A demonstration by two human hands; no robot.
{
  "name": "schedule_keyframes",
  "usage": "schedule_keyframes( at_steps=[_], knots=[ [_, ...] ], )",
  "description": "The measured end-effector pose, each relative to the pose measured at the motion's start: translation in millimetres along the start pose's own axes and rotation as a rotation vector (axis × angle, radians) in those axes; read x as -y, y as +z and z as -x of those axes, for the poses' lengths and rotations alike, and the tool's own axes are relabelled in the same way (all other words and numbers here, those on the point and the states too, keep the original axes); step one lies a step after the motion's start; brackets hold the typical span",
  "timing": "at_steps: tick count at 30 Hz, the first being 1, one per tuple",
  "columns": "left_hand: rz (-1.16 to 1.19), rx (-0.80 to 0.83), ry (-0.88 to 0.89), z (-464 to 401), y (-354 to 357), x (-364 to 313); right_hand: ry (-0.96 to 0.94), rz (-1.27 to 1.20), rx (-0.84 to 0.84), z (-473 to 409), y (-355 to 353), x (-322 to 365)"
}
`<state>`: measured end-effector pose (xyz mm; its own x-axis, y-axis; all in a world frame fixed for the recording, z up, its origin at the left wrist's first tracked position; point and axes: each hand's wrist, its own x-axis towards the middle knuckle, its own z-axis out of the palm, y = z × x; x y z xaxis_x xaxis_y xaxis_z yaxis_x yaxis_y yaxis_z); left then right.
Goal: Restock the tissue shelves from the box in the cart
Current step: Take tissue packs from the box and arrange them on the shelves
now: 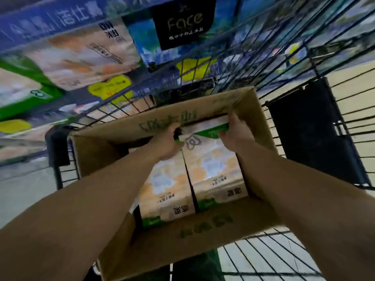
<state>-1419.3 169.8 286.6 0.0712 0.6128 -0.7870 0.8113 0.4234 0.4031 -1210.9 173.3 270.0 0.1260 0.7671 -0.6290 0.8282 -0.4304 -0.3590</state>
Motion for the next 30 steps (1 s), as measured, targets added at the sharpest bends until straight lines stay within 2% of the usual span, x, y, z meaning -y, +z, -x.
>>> schedule_keyframes(
  at_steps=[5, 8, 11, 15, 17, 23, 30],
  knots=[
    [0.128, 0.024, -0.001, -18.0, 27.7, -4.1, -0.022, 0.020, 0.061, -13.2, 10.1, -4.8],
    [0.155, -0.072, 0.049, -15.6, 37.4, -4.8, -0.065, 0.075, 0.104, -13.3, 18.3, -10.8],
    [0.185, -0.075, 0.071, -14.5, 39.6, -5.9, -0.101, 0.005, 0.125, -9.0, 25.8, -16.0],
    [0.155, -0.111, 0.111, -10.8, 40.7, 0.6, -0.025, -0.137, 0.065, -8.0, 27.8, -14.7],
    [0.223, -0.128, 0.099, -5.9, 40.7, 4.8, 0.029, -0.186, 0.034, -10.4, 26.9, -10.3],
    [0.346, -0.054, 0.125, -8.4, 42.8, 10.1, -0.032, -0.168, 0.102, -9.6, 26.2, 14.1],
    [0.378, -0.032, 0.160, -6.0, 43.7, 22.6, -0.081, -0.133, -0.002, 12.1, 34.2, 7.6]
  ],
)
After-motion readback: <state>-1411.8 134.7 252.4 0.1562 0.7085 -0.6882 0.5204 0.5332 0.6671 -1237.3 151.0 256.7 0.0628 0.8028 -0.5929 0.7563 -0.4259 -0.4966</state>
